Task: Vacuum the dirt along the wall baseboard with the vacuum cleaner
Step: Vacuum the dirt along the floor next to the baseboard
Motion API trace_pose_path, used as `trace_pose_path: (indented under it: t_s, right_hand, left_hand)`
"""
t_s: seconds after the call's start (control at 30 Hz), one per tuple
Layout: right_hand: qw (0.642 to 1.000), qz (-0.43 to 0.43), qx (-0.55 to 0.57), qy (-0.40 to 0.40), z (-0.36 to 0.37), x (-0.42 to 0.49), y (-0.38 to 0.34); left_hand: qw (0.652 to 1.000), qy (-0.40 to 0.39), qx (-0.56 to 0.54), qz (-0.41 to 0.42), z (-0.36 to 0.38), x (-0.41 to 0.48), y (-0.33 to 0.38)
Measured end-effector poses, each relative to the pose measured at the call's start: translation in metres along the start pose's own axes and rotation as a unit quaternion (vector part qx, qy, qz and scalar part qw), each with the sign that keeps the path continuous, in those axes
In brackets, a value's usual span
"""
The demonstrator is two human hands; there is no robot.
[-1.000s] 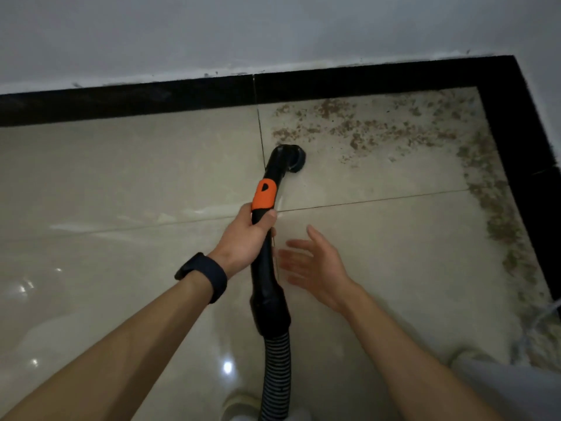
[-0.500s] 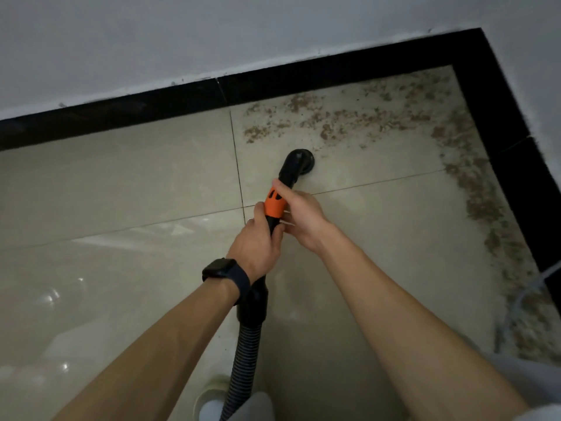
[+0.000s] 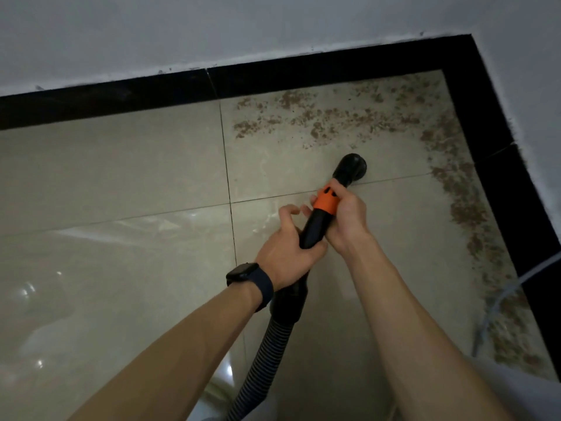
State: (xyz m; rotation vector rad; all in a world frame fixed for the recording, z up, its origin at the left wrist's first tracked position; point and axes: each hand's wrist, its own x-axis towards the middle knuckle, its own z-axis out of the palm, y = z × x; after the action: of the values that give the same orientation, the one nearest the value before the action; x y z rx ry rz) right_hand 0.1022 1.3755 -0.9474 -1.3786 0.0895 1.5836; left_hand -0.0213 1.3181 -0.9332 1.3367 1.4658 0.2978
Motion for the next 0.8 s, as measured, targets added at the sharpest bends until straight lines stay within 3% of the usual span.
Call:
trace_pose_path:
  t_s: [0.13,0.2,0.4,0.7,0.8]
  right_hand:
    - [0.995,0.010,0.100,-0.010,-0.009,0.002,-0.010]
    - [0.995,0.011,0.099,0.004,-0.007,0.001,-0.005]
    - [0.999,0.044,0.023,-0.013,0.031,-0.008,0.049]
    - [0.977,0.125,-0.114,-0.131,0.121,-0.027,0.125]
    - [0.968,0.155,-0.119,-0.159,0.134,-0.036,0.144]
  left_hand:
    - [0.983,-0.155,-0.017,-0.093,0.004,-0.021,-0.019]
    - [0.975,-0.177,-0.064,-0.120,0.004,-0.032,-0.027]
    - [0.973,-0.150,0.062,-0.165,-0.054,-0.045,-0.056]
    - [0.968,-0.051,-0.049,-0.239,-0.108,-0.097,-0.103]
    - [0.966,-0.042,-0.040,-0.250,-0.123,-0.116,-0.113]
